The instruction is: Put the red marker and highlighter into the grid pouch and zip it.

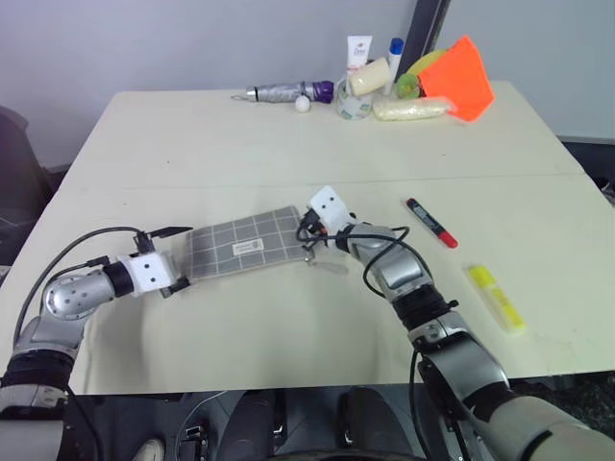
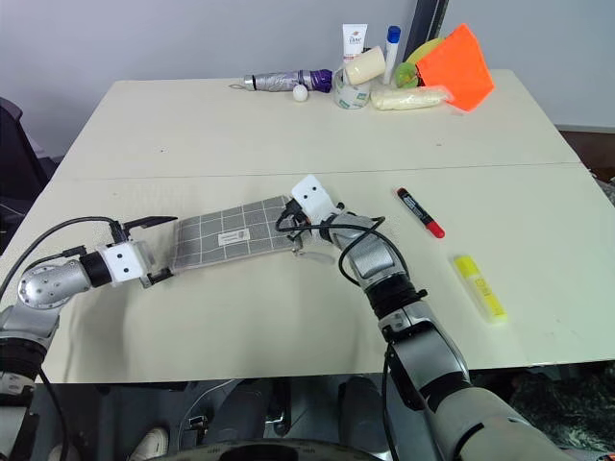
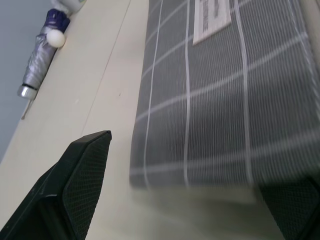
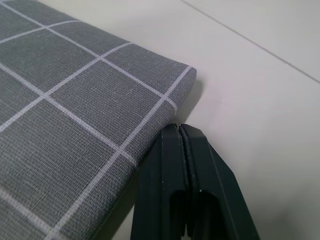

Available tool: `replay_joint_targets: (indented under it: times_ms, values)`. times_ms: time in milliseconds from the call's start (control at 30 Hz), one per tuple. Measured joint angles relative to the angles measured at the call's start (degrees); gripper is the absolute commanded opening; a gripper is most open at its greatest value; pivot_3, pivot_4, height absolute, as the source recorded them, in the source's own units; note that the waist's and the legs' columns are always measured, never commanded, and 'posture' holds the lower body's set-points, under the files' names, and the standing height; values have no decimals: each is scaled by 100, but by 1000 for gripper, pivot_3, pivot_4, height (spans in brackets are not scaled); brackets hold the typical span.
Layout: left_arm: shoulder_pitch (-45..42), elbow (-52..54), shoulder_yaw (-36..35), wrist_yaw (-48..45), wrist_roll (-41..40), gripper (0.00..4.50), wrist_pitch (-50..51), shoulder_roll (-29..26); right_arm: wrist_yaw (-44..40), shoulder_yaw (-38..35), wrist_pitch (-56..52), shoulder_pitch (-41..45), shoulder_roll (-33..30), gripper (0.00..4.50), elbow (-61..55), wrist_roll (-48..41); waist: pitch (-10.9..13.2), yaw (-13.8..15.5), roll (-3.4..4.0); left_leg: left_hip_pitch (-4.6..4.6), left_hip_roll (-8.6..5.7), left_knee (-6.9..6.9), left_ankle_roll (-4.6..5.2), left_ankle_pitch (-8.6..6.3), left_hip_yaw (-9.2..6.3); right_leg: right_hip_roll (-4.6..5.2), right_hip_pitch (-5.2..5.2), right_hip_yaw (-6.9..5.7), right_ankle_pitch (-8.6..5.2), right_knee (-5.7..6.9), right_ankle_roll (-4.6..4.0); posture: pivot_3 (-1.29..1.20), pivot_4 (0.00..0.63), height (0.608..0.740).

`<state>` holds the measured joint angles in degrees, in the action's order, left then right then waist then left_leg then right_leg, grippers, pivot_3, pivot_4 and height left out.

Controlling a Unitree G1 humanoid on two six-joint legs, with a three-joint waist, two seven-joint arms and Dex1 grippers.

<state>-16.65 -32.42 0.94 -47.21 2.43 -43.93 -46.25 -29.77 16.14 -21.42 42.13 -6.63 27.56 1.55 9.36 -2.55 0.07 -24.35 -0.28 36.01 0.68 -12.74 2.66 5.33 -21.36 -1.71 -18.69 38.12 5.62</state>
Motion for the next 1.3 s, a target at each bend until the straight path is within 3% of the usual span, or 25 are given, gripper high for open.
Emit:
replay_joint_targets:
  times_ms: [300,400,633,833,1133,1300]
  values:
    - [95,300,76,-173,-102,4500,-30,115,-199,77,51,-55,23,49,-92,62,0,0,0,-2,0,-3,-1,-1,3,4,-4,-1,0,-2,0,0,150,740]
    - [142,452,156,-295,-193,3719,-11,141,-200,71,54,-55,24,0,-92,72,0,1,0,-2,0,-3,-1,-1,3,6,-4,-1,0,-2,0,0,150,740]
    - [360,649,258,-503,-345,40,139,171,-202,11,82,-67,27,0,-97,94,1,1,-1,-5,0,-6,-1,-1,4,9,-9,-3,0,-3,-1,0,150,740]
    - [507,1150,231,-404,-570,40,641,317,-87,-297,-95,-342,-201,0,-664,-8,7,13,1,-22,-1,-6,0,-2,6,13,-20,-4,0,-5,-1,0,150,740]
    - [477,3262,190,355,-1339,40,3518,1247,153,-1551,-1088,-833,-1326,0,-2756,-323,11,30,-4,-35,-2,-2,5,-2,6,10,-24,-10,0,-8,1,0,150,740]
    - [90,3603,293,1118,-1424,0,4741,2181,-305,-2011,-1692,-1544,-1809,2221,-3597,-962,17,84,-13,-33,0,16,10,-2,7,-1,-12,-13,0,-6,5,0,150,740]
